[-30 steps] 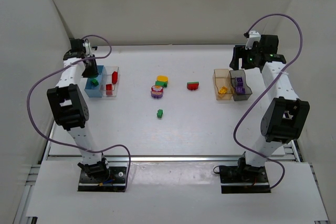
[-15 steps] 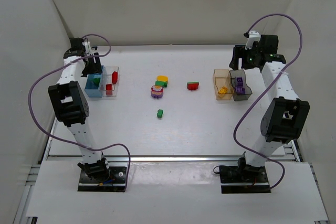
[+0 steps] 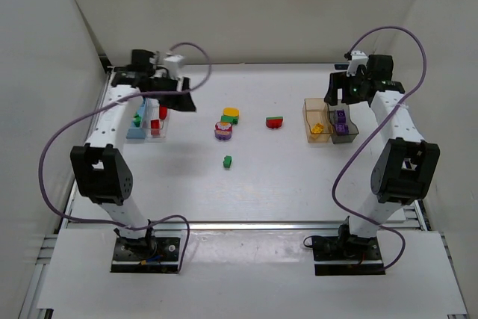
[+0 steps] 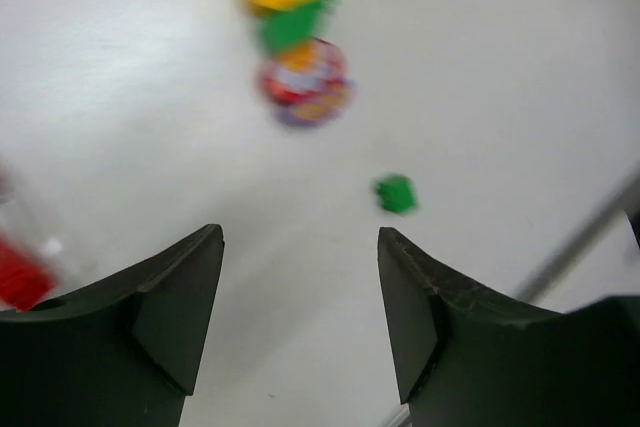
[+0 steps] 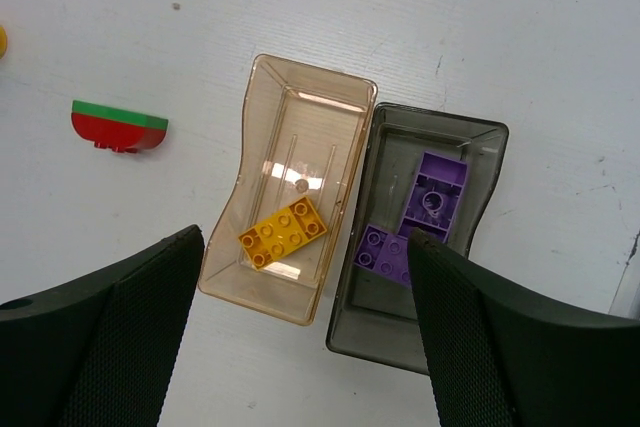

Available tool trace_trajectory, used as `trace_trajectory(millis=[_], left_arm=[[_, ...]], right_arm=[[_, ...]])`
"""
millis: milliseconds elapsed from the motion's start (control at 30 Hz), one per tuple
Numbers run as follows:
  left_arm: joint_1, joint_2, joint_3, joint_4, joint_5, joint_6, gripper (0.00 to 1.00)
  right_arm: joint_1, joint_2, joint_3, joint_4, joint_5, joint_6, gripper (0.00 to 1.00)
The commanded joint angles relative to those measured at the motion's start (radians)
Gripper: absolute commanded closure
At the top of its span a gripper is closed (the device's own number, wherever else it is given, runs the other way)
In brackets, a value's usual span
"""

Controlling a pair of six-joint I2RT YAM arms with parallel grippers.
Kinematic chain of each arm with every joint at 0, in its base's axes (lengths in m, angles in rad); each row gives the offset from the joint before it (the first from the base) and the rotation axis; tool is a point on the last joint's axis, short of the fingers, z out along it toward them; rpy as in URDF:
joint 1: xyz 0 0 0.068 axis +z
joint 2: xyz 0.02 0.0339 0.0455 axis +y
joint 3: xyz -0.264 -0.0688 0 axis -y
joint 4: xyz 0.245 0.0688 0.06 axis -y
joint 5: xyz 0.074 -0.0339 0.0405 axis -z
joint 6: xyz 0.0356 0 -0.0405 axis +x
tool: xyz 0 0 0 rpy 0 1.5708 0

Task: Sort the legos into containers by color

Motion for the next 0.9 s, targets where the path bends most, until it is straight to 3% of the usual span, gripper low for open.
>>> trace_trajectory(millis=[0,200,367,533,700,867], left_arm=[[-0.177,-0.064,-0.099,-0.184,0.174,0.169,0.27],[-0.379,-0.033,-0.171,-0.256,0.169,0.344,0.26],[-0.462,0.018,-0.173,-0.181,0.024,0.302,0.30],[-0.548,0.018,-0.205,-0.077,-0.157,0.099,0.38],[-0.600,-0.012,-0.309,-0.003,-0.341,-0.115,0.34],[-0.611,0.020,-0.305,0.022,-0.470,-0.251,0.32]], right_arm=[[0.004,-0.067,-0.013,0.008,-0.034,-0.019,0.14],[0.002,-0.122,-0.047,-0.002,-0.038,-0.028,0.13],[0.002,-0.166,-0.077,-0.008,-0.041,-0.033,0.13],[0.002,-0.211,-0.108,-0.011,-0.031,-0.051,0.13],[0.001,-0.249,-0.139,-0.012,-0.018,-0.058,0.12],[-0.001,-0.284,-0.173,-0.017,-0.025,-0.058,0.12]])
